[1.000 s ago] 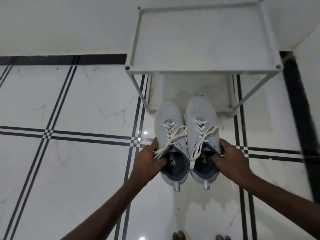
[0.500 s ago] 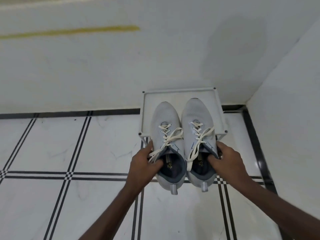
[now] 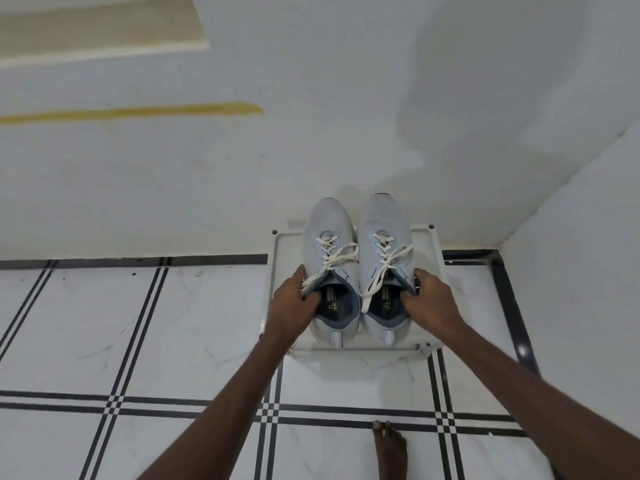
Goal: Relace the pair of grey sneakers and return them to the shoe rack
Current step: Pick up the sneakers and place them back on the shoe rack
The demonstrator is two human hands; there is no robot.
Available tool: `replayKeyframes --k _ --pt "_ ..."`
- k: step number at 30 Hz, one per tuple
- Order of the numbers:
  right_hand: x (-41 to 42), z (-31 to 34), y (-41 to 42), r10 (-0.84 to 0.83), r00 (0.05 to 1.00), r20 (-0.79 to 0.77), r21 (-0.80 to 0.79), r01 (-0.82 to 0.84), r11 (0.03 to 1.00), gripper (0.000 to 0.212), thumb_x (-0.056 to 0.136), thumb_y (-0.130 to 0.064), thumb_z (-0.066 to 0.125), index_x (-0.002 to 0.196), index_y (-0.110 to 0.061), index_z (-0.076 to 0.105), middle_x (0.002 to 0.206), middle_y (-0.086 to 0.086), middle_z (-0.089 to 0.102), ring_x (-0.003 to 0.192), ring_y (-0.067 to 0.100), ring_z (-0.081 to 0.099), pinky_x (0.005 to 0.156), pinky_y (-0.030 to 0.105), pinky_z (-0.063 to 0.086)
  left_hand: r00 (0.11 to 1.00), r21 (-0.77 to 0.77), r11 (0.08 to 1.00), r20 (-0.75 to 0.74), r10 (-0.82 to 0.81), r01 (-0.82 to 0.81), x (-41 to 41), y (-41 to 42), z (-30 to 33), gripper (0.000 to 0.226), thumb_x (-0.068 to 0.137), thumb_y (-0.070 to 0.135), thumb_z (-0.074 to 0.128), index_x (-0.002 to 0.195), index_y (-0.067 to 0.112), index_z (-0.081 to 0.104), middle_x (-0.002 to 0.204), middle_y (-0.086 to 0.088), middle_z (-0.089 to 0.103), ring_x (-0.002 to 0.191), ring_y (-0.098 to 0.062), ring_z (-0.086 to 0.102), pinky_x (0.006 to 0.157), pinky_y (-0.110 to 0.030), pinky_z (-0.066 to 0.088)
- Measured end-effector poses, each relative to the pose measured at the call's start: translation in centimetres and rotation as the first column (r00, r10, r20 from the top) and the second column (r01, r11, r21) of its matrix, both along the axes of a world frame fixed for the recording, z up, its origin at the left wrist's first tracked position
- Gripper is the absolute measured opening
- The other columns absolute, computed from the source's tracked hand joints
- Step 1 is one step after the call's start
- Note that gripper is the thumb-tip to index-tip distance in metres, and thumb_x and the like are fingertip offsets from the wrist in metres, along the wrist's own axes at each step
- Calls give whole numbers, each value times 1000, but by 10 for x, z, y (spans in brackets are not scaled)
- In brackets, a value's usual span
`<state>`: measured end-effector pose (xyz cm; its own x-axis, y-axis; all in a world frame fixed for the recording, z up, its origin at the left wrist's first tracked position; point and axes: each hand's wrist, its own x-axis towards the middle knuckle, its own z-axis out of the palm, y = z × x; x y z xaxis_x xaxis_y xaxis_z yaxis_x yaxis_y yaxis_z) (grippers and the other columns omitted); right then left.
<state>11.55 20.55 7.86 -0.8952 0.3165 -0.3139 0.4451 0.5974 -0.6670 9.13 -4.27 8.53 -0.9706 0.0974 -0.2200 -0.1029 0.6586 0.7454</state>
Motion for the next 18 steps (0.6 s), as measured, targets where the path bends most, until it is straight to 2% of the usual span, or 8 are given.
replayKeyframes --k 3,6,12,15,18 --pt "-41 -39 12 17 999 31 13 -18 1000 12 77 -7 61 84 0 53 78 17 64 72 35 58 52 28 37 1000 -20 1000 31 -2 2 -35 16 -43 27 78 24 49 104 17 52 83 -6 64 76 -26 58 67 -40 49" --pt "-70 -81 18 19 999 46 13 -19 1000 14 76 -6 61 84 2 52 79 20 64 74 38 59 55 35 40 997 -48 999 77 7 -3 -61 27 -91 27 79 24 46 105 16 49 84 -9 62 77 -28 57 67 -41 48" --pt "-85 -140 20 28 996 88 31 -31 999 13 77 -5 60 84 0 52 76 18 61 69 36 57 61 41 46 993 -97 995 121 17 -6 -81 32 -154 30 85 17 50 115 12 48 86 -12 62 79 -31 57 67 -37 45" --pt "-80 -155 19 31 992 125 31 -35 999 12 76 -4 60 83 -1 51 75 17 60 67 34 55 57 36 41 992 -112 994 123 25 -11 -77 30 -167 41 90 12 52 131 11 46 98 -15 63 90 -33 59 71 -32 40" --pt "-71 -164 17 36 993 114 28 -40 999 10 77 -2 58 83 -3 50 74 15 59 66 32 53 57 32 37 993 -136 991 114 20 -4 -69 28 -171 57 93 9 53 147 8 35 110 -21 61 100 -34 57 77 -28 36"
